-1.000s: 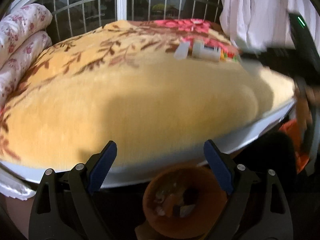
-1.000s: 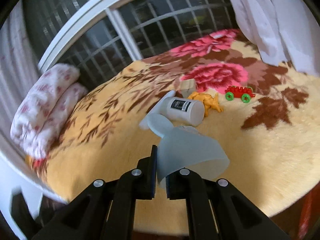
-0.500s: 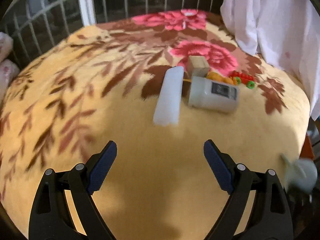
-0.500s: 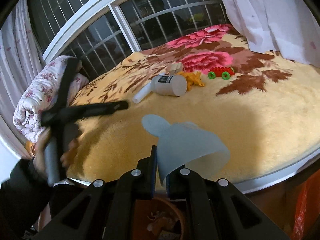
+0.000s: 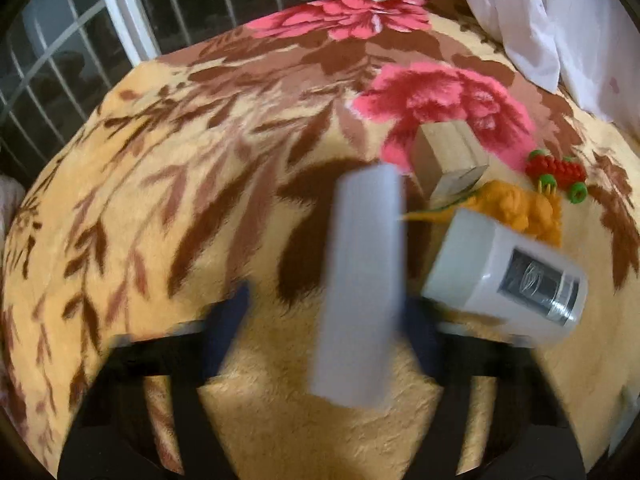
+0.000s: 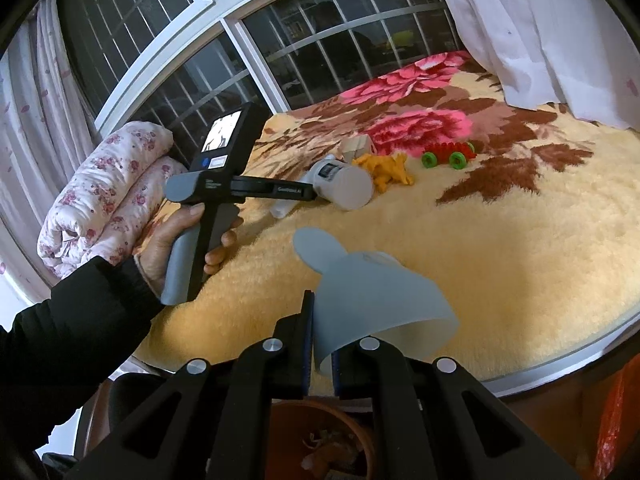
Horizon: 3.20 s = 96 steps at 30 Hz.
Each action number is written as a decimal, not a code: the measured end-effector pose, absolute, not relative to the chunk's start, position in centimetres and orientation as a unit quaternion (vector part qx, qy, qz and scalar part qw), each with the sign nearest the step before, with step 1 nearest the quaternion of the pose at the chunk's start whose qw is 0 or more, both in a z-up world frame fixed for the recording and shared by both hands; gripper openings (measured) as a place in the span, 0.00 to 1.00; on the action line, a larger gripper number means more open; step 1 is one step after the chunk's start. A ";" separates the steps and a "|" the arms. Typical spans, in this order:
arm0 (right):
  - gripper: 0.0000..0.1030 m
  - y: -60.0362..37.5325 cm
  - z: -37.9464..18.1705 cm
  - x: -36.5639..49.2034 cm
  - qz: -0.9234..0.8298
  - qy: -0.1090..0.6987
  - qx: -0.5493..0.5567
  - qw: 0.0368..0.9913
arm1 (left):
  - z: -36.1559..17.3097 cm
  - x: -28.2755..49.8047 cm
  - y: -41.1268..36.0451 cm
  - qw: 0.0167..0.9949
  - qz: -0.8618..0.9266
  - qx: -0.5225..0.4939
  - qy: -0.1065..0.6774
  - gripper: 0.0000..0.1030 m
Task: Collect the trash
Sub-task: 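Grasp the white plastic stick with the left gripper while the right gripper holds the cup, then drop the white stick and plastic cup into the orange bin with both grippers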
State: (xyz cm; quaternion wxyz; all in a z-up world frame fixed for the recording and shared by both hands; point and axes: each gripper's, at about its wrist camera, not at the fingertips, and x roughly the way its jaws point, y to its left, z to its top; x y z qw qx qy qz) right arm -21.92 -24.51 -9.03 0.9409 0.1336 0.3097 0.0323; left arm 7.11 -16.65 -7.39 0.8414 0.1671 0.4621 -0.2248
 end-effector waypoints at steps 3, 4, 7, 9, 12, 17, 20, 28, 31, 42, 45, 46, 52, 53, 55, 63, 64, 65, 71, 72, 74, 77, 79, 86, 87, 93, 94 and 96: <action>0.07 -24.5 -9.0 -21.9 0.032 0.310 0.132 0.941 | -7.6 7.3 -16.6 0.843 -0.227 0.158 0.462 0.32; 0.07 -24.5 -9.0 -21.8 0.031 0.310 0.131 0.941 | -7.5 7.1 -16.5 0.844 -0.228 0.155 0.459 0.31; 0.07 -24.5 -9.0 -21.8 0.030 0.312 0.131 0.941 | -6.6 6.4 -15.8 0.851 -0.231 0.142 0.450 0.27; 0.07 -24.5 -8.9 -21.8 0.028 0.312 0.131 0.940 | -5.8 5.5 -15.0 0.856 -0.230 0.135 0.443 0.27; 0.07 -24.4 -8.9 -21.7 0.026 0.316 0.128 0.940 | -4.7 3.7 -13.5 0.861 -0.225 0.123 0.439 0.27; 0.07 -23.5 -8.7 -22.4 0.036 0.317 0.121 0.940 | -2.9 -1.0 -10.8 0.872 -0.211 0.111 0.428 0.27; 0.07 -22.5 -8.6 -23.0 0.046 0.321 0.114 0.939 | -2.4 -4.0 -9.1 0.876 -0.200 0.101 0.427 0.27; 0.07 -19.4 -9.0 -24.9 0.081 0.340 0.091 0.933 | -2.0 -11.6 -5.2 0.883 -0.187 0.074 0.424 0.27; 0.07 -18.4 -9.4 -25.7 0.094 0.350 0.088 0.928 | -2.4 -14.4 -4.1 0.885 -0.183 0.074 0.423 0.27; 0.07 -15.8 -12.9 -29.3 0.131 0.413 0.063 0.899 | -7.2 -24.1 -0.5 0.860 -0.181 0.098 0.467 0.27; 0.07 -15.1 -14.8 -29.6 0.138 0.439 0.056 0.886 | -9.8 -25.0 -0.1 0.846 -0.179 0.103 0.491 0.27; 0.07 -15.0 -15.6 -29.5 0.141 0.451 0.060 0.879 | -10.6 -25.1 0.0 0.842 -0.178 0.105 0.498 0.27; 0.07 -14.4 -19.1 -28.3 0.134 0.499 0.040 0.855 | -16.1 -24.5 0.1 0.811 -0.176 0.121 0.545 0.27; 0.07 -14.4 -19.7 -27.9 0.134 0.511 0.035 0.849 | -16.8 -24.3 0.1 0.805 -0.180 0.119 0.553 0.27; 0.07 -14.2 -21.3 -27.2 0.132 0.533 0.028 0.836 | -18.1 -23.9 0.0 0.792 -0.184 0.114 0.571 0.27; 0.07 -13.4 -25.1 -25.2 0.136 0.584 0.014 0.800 | -20.1 -22.9 -0.2 0.770 -0.186 0.122 0.598 0.27; 0.07 -13.2 -25.2 -25.1 0.138 0.586 0.011 0.798 | -20.3 -22.8 -0.2 0.768 -0.186 0.121 0.601 0.27; 0.07 -13.2 -25.3 -25.0 0.139 0.588 0.009 0.797 | -20.4 -22.7 -0.1 0.766 -0.187 0.120 0.603 0.27; 0.34 -12.8 -25.9 -24.4 0.139 0.596 -0.001 0.791 | -21.1 -22.1 0.0 0.759 -0.180 0.127 0.613 0.53; 0.59 -12.8 -26.0 -24.3 0.137 0.597 -0.003 0.790 | -21.2 -22.6 0.0 0.758 -0.174 0.131 0.614 0.72; 0.60 -12.6 -26.0 -24.1 0.130 0.597 -0.011 0.791 | -21.2 -22.5 0.1 0.758 -0.172 0.132 0.615 0.77; 0.60 -12.6 -26.0 -24.0 0.128 0.600 -0.008 0.789 | -21.1 -22.6 0.3 0.758 -0.172 0.129 0.616 0.77; 0.60 -12.8 -25.7 -24.2 0.128 0.598 -0.008 0.791 | -21.0 -22.7 0.5 0.759 -0.171 0.125 0.616 0.77; 0.59 -14.1 -22.2 -25.7 0.120 0.561 -0.004 0.819 | -20.0 -22.8 0.5 0.767 -0.171 0.112 0.608 0.77; 0.59 -14.0 -21.4 -26.0 0.121 0.552 -0.006 0.825 | -19.7 -22.7 0.2 0.770 -0.173 0.111 0.604 0.77; 0.59 -15.7 -15.2 -26.2 0.126 0.495 -0.021 0.859 | -16.7 -22.8 0.3 0.791 -0.190 0.110 0.572 0.77; 0.59 -16.4 -13.8 -25.7 0.126 0.482 -0.013 0.867 | -15.9 -22.6 0.2 0.795 -0.193 0.110 0.564 0.77; 0.59 -17.7 -11.3 -24.4 0.124 0.455 0.001 0.882 | -13.7 -22.3 0.1 0.807 -0.203 0.104 0.545 0.77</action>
